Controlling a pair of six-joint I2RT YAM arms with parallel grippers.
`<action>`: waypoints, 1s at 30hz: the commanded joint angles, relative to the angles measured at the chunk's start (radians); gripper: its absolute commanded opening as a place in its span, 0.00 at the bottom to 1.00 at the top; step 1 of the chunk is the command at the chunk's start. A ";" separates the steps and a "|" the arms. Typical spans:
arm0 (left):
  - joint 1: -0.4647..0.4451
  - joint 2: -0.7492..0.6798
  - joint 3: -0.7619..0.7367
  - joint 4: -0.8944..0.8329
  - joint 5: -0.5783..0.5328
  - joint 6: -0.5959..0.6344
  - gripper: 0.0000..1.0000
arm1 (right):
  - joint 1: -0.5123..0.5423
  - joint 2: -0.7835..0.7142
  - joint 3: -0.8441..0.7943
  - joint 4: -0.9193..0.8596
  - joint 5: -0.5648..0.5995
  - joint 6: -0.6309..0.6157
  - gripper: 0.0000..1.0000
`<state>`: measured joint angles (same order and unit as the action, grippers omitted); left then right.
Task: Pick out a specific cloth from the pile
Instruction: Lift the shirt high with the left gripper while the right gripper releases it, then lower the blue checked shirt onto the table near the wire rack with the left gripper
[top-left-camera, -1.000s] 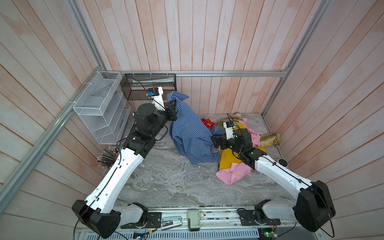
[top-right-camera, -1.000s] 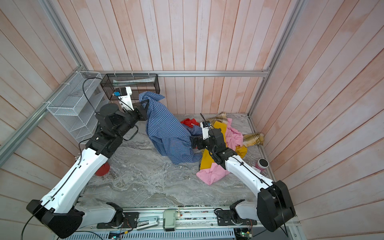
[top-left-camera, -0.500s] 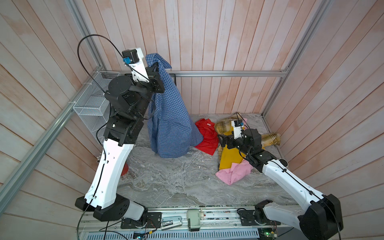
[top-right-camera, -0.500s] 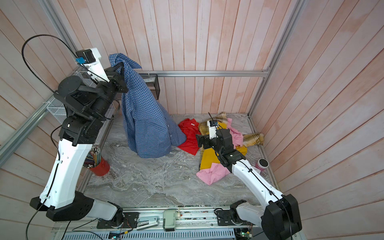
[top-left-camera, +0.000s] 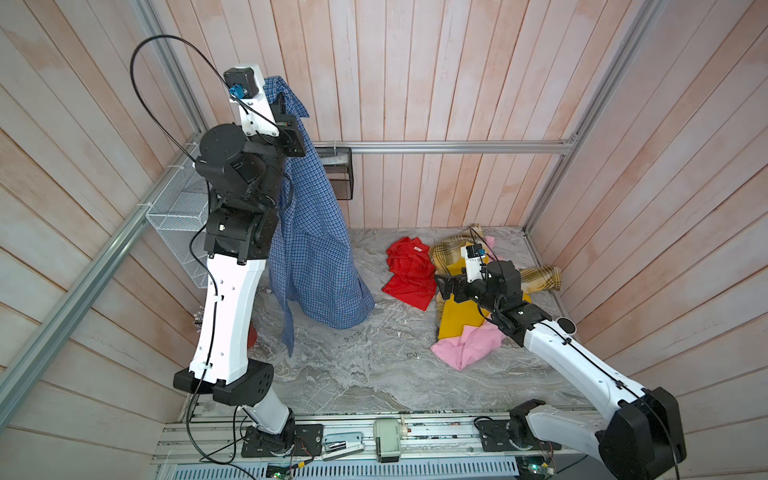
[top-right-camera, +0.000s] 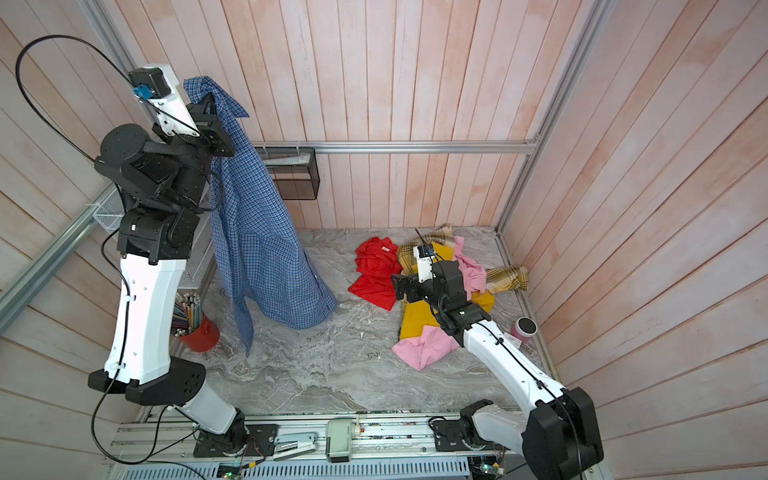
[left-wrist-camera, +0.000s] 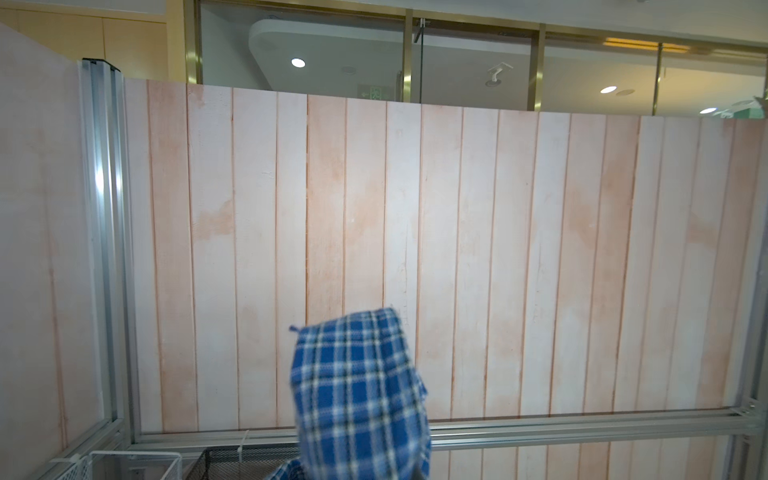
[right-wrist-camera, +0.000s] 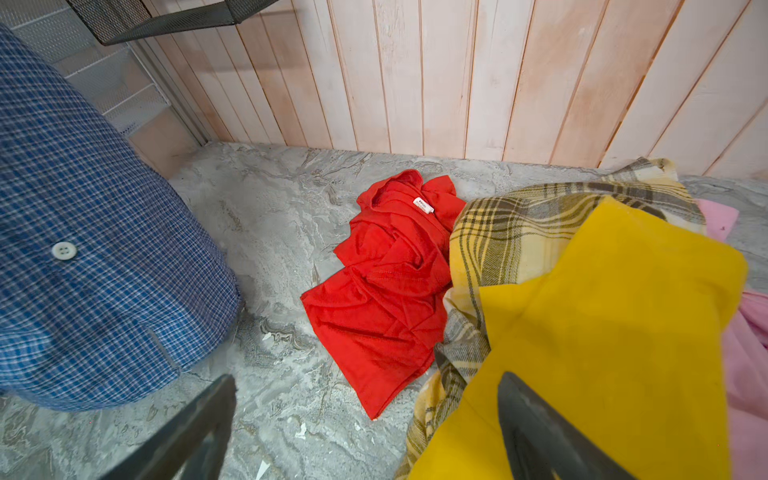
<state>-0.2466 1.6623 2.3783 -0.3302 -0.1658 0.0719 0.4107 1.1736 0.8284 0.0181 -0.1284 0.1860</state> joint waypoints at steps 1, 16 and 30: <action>0.024 0.008 -0.028 0.085 -0.058 0.079 0.00 | -0.004 -0.005 -0.023 -0.015 -0.006 0.013 0.98; 0.053 0.005 -0.036 0.182 -0.187 0.222 0.00 | -0.004 0.031 -0.015 -0.005 -0.036 0.036 0.98; 0.048 -0.027 -0.346 0.380 -0.287 0.383 0.00 | -0.004 0.004 -0.032 -0.016 -0.033 0.045 0.98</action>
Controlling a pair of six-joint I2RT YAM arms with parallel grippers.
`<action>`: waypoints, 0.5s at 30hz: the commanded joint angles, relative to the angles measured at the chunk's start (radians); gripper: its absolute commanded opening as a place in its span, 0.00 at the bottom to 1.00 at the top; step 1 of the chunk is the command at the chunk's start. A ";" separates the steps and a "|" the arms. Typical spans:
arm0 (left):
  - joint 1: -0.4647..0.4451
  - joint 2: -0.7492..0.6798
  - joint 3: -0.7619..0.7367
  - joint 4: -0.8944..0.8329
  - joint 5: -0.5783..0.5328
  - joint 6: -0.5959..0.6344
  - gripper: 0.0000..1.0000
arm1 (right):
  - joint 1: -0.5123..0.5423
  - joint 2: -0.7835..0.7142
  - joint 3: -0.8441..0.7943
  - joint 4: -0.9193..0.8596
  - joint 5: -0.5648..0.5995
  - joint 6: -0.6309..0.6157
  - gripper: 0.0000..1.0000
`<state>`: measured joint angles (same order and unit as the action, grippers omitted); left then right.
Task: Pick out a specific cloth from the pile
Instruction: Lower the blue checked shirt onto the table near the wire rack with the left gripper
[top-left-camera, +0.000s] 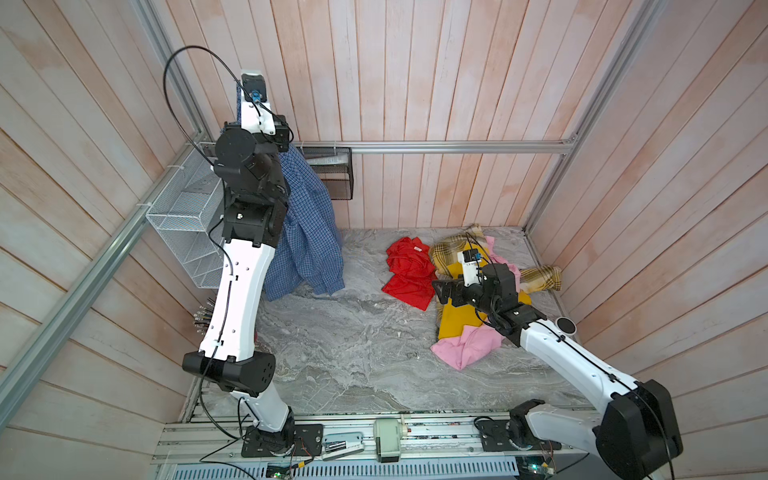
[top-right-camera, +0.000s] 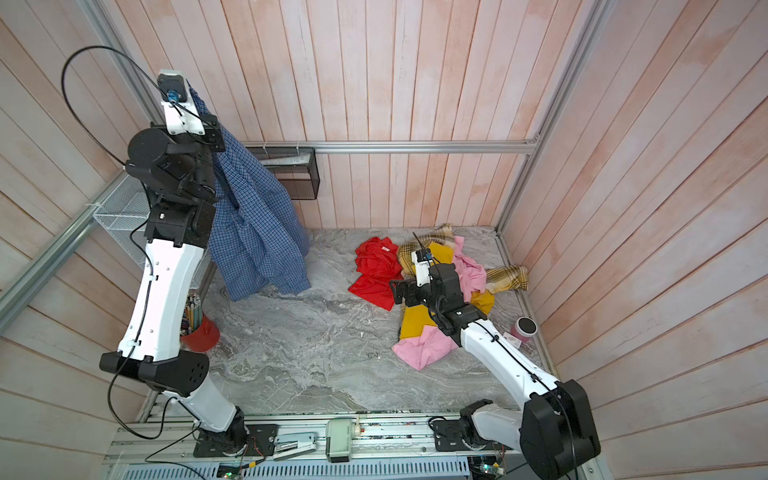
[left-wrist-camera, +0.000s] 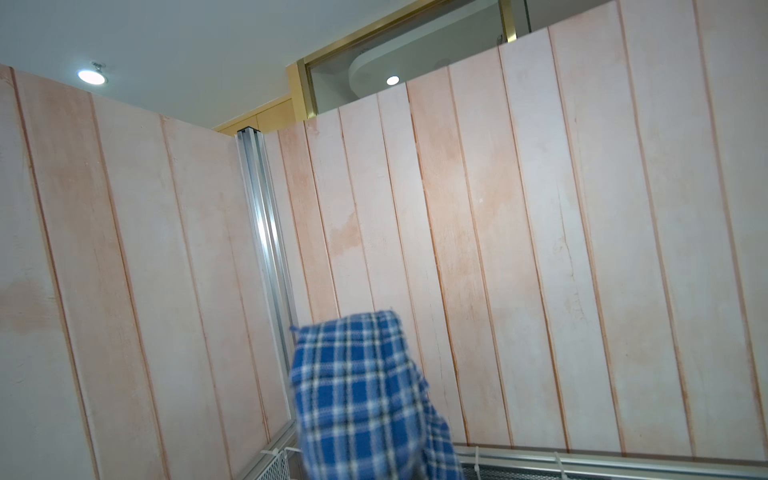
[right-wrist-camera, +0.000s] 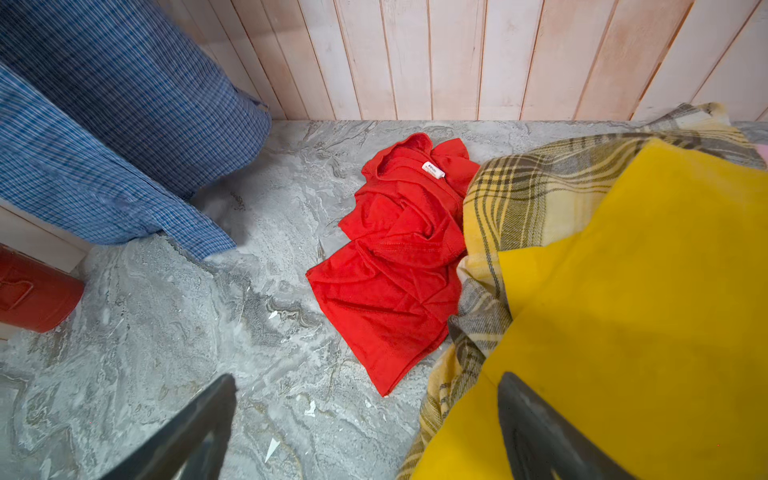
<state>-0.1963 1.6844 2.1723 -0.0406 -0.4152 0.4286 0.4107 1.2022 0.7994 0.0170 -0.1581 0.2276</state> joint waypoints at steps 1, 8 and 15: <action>-0.007 -0.083 -0.219 0.120 -0.040 0.022 0.00 | -0.004 -0.027 -0.003 -0.019 -0.001 0.002 0.98; -0.083 -0.304 -0.698 0.202 -0.082 -0.063 0.00 | -0.004 -0.029 -0.006 -0.030 -0.002 -0.004 0.98; -0.157 -0.449 -0.912 0.065 -0.095 -0.209 0.00 | -0.004 -0.020 -0.008 -0.025 -0.008 0.002 0.98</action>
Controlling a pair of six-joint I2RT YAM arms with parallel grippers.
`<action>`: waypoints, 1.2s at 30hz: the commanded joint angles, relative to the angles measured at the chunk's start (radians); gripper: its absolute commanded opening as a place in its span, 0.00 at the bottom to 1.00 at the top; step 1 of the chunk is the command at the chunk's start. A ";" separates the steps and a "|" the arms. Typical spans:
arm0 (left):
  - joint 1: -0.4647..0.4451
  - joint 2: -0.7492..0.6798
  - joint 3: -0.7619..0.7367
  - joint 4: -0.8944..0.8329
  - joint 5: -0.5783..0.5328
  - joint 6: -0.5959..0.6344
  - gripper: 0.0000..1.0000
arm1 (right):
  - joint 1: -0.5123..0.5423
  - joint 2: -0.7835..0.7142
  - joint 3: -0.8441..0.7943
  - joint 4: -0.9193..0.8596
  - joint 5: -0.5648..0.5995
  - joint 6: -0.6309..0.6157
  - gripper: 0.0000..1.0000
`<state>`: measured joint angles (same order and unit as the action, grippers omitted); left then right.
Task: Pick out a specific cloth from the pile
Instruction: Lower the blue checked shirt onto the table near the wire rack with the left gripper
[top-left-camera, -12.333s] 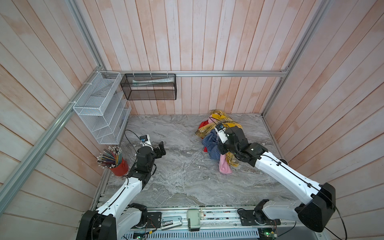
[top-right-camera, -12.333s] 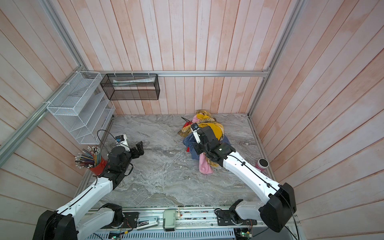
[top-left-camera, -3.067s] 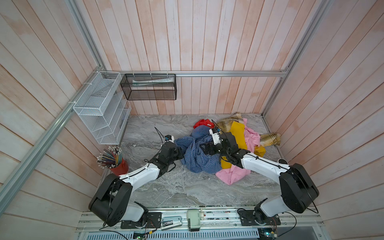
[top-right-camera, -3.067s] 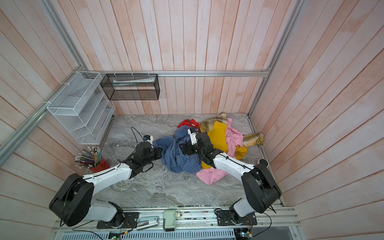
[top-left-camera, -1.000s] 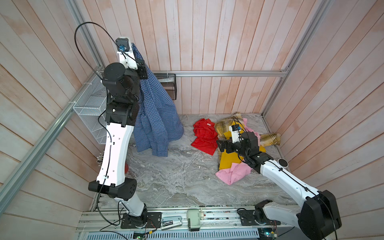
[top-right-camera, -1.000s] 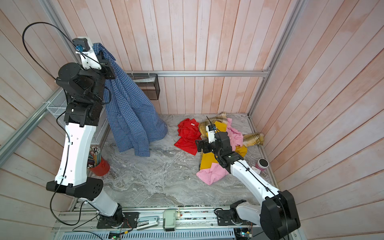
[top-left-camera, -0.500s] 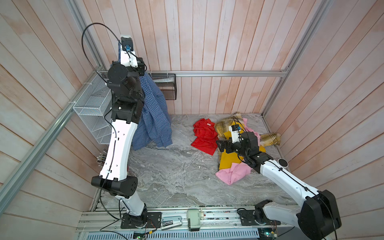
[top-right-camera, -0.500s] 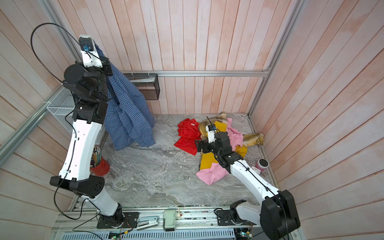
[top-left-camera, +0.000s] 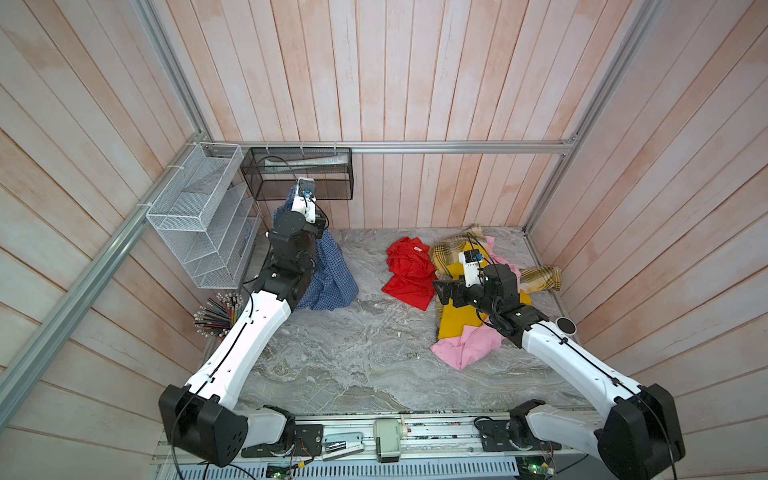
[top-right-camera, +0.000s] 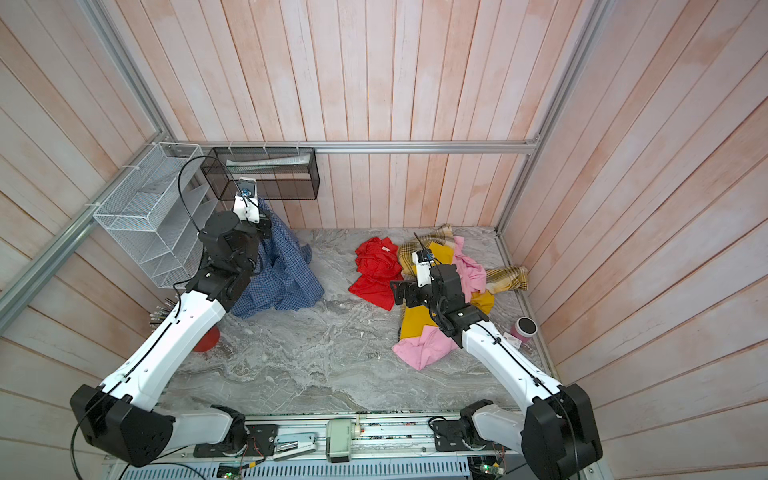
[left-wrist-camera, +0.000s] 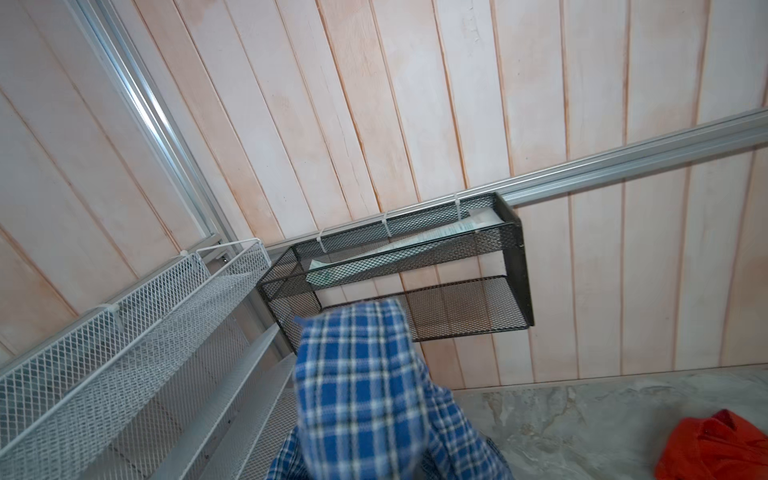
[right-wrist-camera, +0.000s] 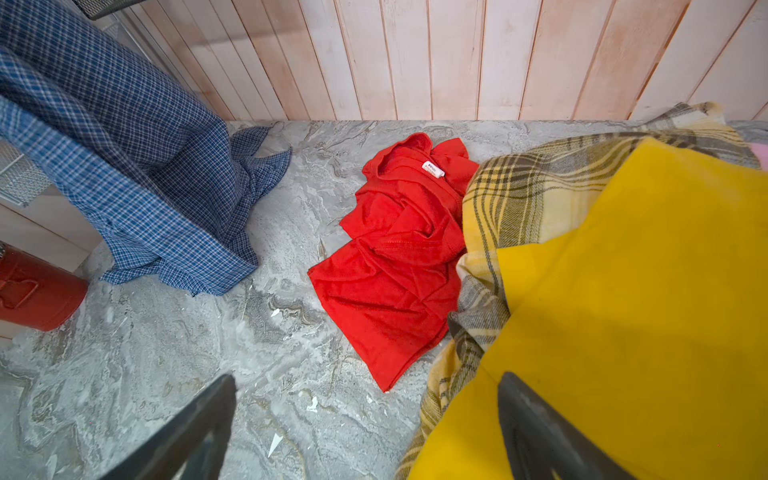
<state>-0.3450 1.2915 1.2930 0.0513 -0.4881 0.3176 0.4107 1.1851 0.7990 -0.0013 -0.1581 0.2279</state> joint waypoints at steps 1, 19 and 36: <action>-0.012 -0.072 -0.044 -0.056 -0.022 -0.128 0.00 | -0.004 -0.001 -0.007 -0.006 -0.009 0.002 0.98; 0.220 0.007 -0.202 -0.417 0.208 -0.532 0.00 | -0.003 0.007 -0.016 -0.007 -0.033 0.009 0.98; 0.444 0.440 -0.176 -0.413 0.227 -0.565 0.00 | -0.004 0.015 -0.032 -0.009 -0.026 0.011 0.98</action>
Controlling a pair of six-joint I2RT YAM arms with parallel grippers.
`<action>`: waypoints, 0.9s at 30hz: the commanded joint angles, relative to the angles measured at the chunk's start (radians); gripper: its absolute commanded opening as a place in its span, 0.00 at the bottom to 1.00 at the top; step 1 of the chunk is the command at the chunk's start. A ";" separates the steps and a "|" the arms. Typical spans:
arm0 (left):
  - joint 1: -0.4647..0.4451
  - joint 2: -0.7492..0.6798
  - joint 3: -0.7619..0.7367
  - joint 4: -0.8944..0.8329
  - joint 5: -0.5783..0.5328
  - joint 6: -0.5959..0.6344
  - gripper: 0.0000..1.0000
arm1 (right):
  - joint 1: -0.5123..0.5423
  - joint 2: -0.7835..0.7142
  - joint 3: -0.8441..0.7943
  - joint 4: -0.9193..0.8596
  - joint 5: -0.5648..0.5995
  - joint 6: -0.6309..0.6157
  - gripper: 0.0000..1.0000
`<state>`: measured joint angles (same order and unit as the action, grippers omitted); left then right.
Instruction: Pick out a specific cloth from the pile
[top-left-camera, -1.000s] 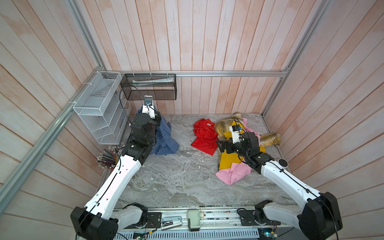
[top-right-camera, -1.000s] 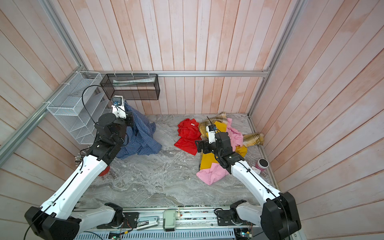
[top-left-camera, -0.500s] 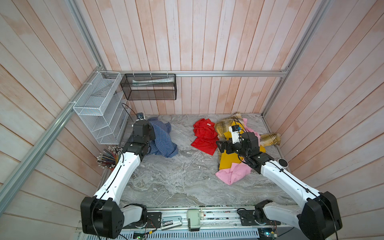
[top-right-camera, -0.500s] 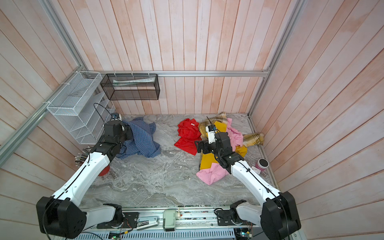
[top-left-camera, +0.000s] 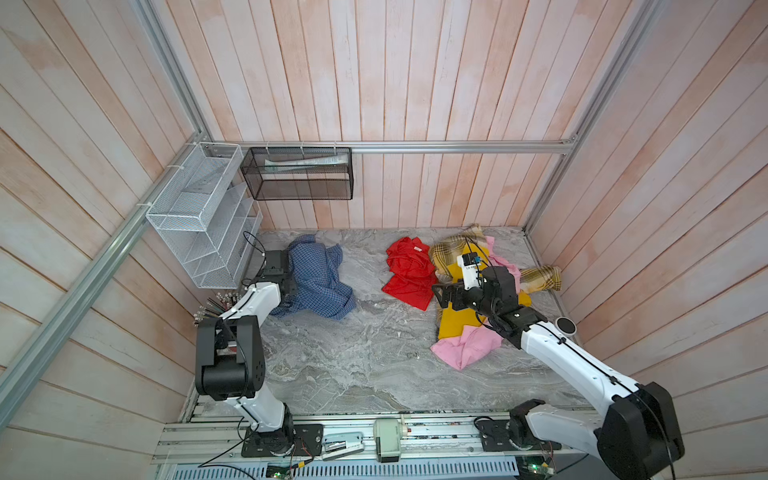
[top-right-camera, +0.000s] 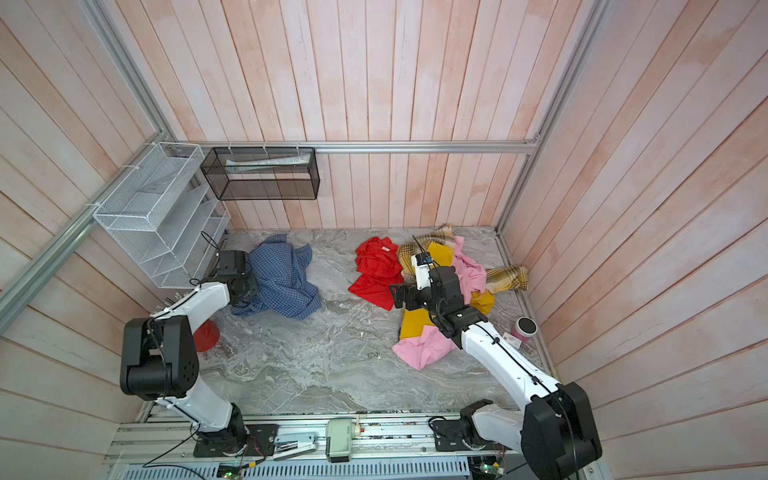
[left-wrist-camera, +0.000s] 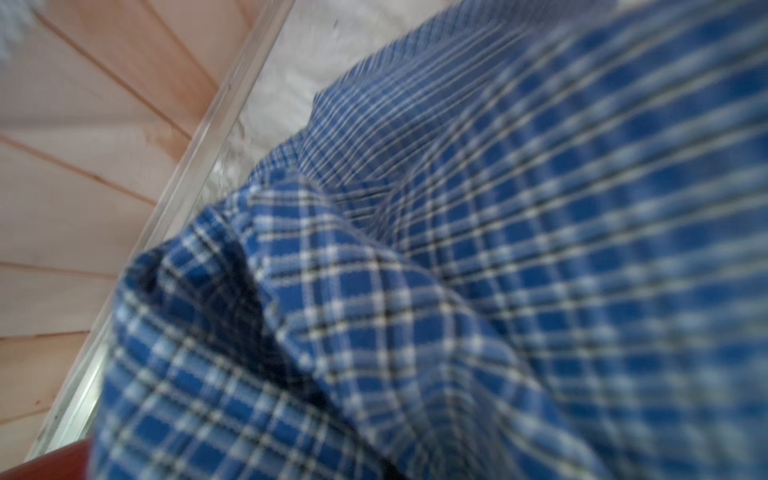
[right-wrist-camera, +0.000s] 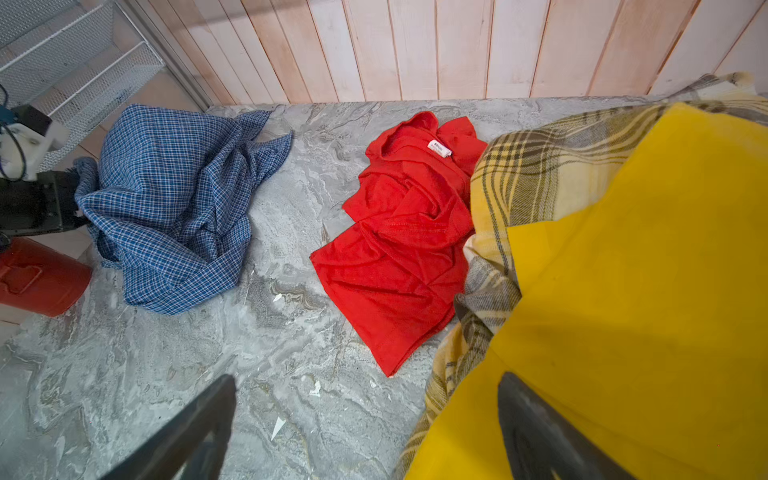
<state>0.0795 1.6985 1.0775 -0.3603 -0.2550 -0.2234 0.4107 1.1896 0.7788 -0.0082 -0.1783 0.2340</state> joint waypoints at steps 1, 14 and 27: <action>0.021 0.058 0.046 -0.007 -0.004 -0.023 0.00 | -0.004 0.012 -0.012 -0.001 -0.006 0.007 0.98; 0.010 -0.024 0.033 -0.029 -0.004 -0.016 0.51 | -0.004 0.022 -0.023 0.002 -0.004 0.006 0.98; -0.093 -0.206 -0.013 -0.123 -0.133 -0.071 0.86 | -0.006 0.006 -0.015 -0.030 0.019 -0.024 0.98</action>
<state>0.0032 1.5318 1.0817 -0.4358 -0.3424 -0.2676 0.4107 1.2053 0.7666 -0.0097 -0.1768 0.2306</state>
